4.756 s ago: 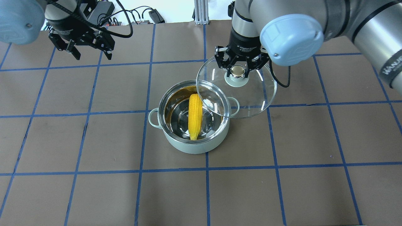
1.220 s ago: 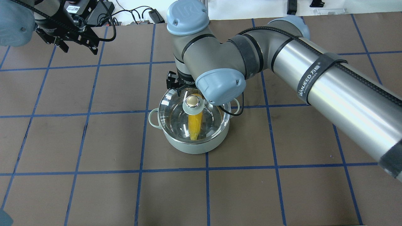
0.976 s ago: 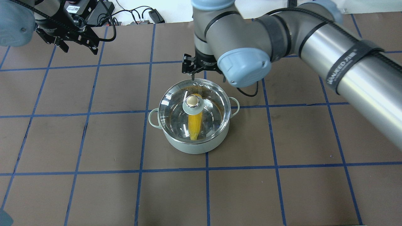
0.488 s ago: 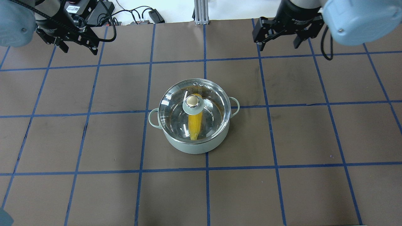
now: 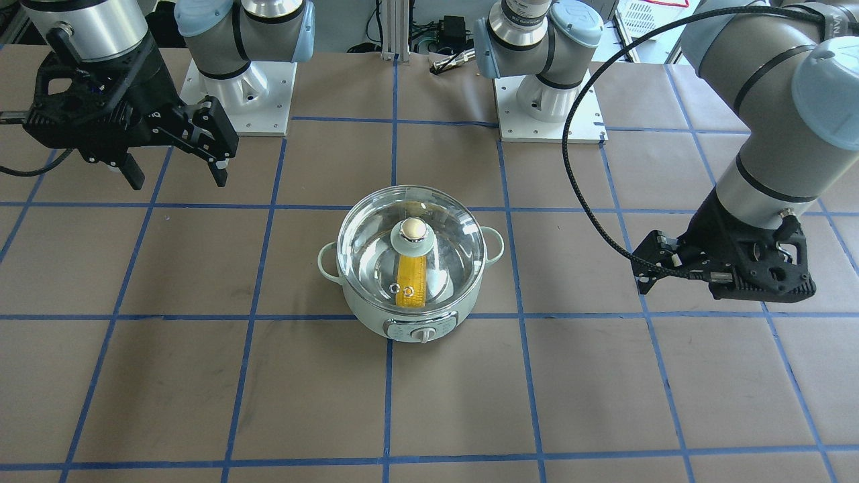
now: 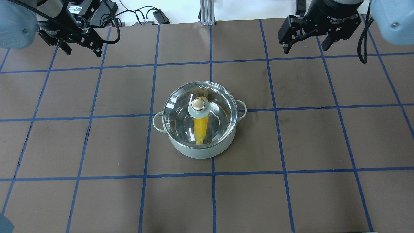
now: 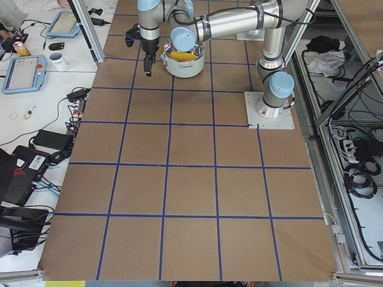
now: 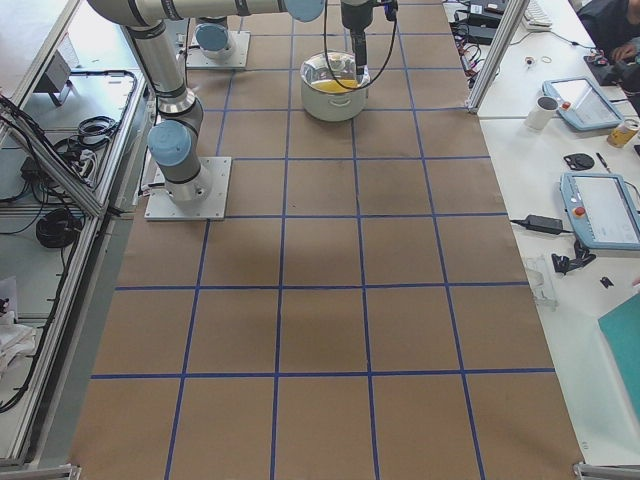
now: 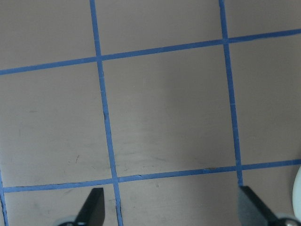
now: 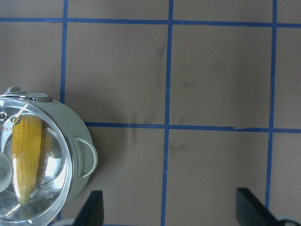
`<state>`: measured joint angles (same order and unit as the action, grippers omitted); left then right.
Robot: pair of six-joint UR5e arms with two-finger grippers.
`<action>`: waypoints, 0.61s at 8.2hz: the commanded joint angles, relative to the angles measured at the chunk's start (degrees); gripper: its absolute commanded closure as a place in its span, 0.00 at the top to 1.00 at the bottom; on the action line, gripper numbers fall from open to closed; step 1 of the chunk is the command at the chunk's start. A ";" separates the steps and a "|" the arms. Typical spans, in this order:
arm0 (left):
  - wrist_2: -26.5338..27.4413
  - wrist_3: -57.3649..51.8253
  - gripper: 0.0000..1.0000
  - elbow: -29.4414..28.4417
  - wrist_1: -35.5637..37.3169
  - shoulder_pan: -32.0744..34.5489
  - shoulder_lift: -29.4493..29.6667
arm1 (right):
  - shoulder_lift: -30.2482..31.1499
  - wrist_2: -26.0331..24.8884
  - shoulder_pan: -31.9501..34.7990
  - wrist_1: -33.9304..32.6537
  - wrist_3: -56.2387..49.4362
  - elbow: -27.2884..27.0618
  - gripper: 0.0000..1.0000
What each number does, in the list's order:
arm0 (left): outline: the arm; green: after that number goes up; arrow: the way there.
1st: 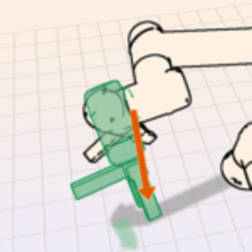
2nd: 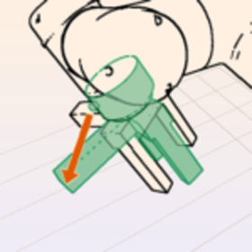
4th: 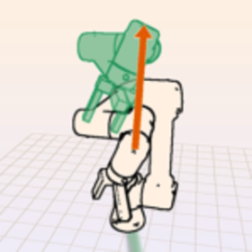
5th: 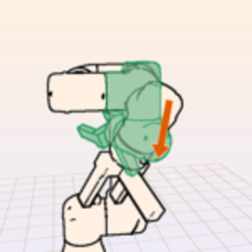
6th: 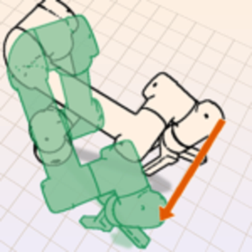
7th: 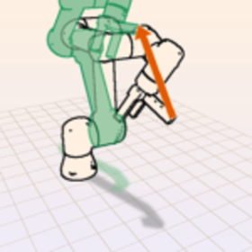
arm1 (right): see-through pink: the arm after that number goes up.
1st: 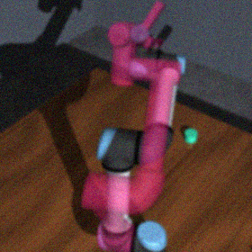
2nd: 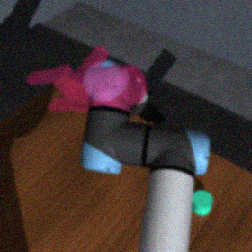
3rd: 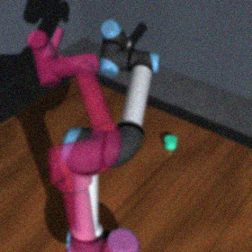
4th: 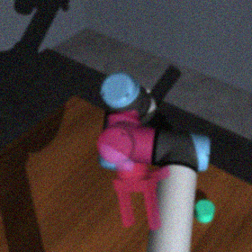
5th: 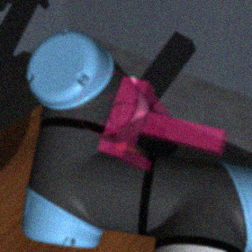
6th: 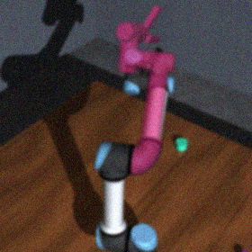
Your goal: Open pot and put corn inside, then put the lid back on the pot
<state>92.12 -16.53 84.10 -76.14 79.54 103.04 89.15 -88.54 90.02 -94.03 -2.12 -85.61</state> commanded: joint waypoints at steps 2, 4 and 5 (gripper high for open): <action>-0.01 0.01 1.00 0.01 0.02 0.00 -0.12 | 0.15 0.56 0.33 0.34 0.10 -0.35 1.00; -0.01 0.01 1.00 0.01 0.02 0.00 -0.12 | -0.12 -0.13 0.42 0.60 -0.69 -0.52 1.00; -0.01 0.01 1.00 0.01 0.02 0.00 -0.12 | -0.29 -0.05 0.42 -0.01 -0.69 -0.52 1.00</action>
<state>92.11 -16.52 84.11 -76.11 79.54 102.93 89.10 -88.47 90.41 -93.51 -2.54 -86.08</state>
